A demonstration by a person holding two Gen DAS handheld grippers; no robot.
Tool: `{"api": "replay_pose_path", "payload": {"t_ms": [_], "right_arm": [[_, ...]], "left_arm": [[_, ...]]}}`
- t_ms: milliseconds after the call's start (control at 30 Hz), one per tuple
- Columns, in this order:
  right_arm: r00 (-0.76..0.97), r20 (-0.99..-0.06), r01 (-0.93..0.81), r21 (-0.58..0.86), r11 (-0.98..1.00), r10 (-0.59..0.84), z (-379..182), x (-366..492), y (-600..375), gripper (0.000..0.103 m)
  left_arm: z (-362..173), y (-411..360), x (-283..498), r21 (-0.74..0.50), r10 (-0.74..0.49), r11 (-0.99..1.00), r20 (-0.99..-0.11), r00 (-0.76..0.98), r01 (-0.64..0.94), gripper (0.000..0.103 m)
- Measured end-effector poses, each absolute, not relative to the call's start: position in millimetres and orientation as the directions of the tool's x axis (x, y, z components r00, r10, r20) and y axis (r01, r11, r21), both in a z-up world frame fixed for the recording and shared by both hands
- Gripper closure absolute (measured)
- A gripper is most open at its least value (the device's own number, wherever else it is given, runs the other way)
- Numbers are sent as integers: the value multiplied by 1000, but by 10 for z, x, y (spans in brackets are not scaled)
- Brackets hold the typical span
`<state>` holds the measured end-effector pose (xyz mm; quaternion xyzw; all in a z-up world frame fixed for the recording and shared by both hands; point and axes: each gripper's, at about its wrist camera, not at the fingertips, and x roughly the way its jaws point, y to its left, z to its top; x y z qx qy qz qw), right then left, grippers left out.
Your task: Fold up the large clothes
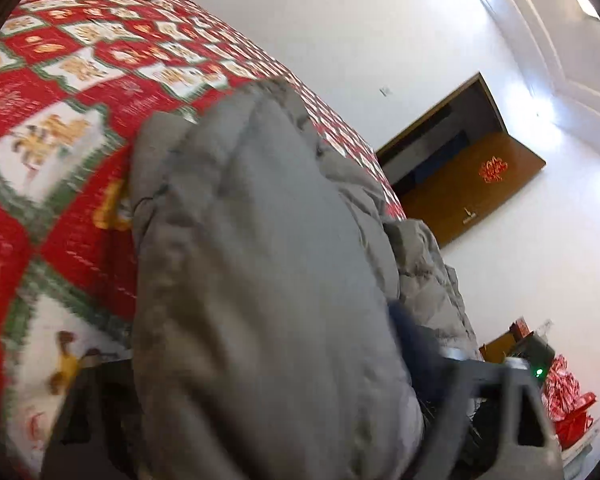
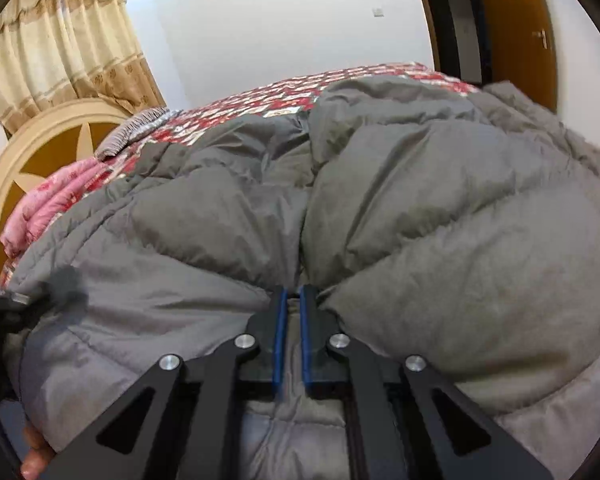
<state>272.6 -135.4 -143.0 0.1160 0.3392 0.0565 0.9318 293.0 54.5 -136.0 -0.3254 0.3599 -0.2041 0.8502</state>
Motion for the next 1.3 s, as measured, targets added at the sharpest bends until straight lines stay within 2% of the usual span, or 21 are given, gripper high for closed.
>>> {"api": "replay_pose_path", "payload": {"t_ms": [67,167,267,367,467,600,667,733,900,1033,1133,1300], "right_arm": [[758,-619,-29,283,959,206,-1439,2737,-1408,97],[746,-628,-16,319,948,224,-1439,2739,-1442,97],[710,-644,29,430,902,284,-1436,2776,-1533,97],[674,-638,58,548,834,372,-1459,2781,-1541,97],[633,-590,61,683,727,501,-1547,2821,-1386,97],[520,-485,3,824,566,704,-1657,2981,-864,97],[478,-450,-22,853,522,754,-1647,3033,-742,98],[489,-460,-61,829,556,741,-1496,3005,-788,90],[599,-461,-161,732,662,655,-988,2680,-1433,88],[693,-493,-73,679,731,527,-859,2346,-2210,86],[735,-532,7,626,780,420,-862,2081,-2596,86],[767,-560,95,582,807,314,-885,1734,-2985,85]], "left_arm": [[-1374,547,2981,-725,-606,679,-462,648,118,52],[-1289,537,3024,-735,-632,662,-443,636,146,65],[-1123,551,3008,-734,-649,655,-422,633,182,73],[-887,567,2984,-712,-658,662,-403,636,233,76],[-543,574,2917,-621,-630,720,-400,665,310,76],[-111,439,2790,-376,-540,836,-440,718,399,75],[-14,326,2737,-240,-482,876,-458,747,418,75],[74,240,2686,-179,-478,876,-449,755,448,75],[118,-167,2633,-39,-472,860,-438,765,508,75],[-63,-699,2584,120,-437,829,-471,766,546,75],[-228,-1110,2479,283,-387,778,-486,783,561,74],[-655,-1683,2302,436,-344,664,-545,765,608,73]]}}
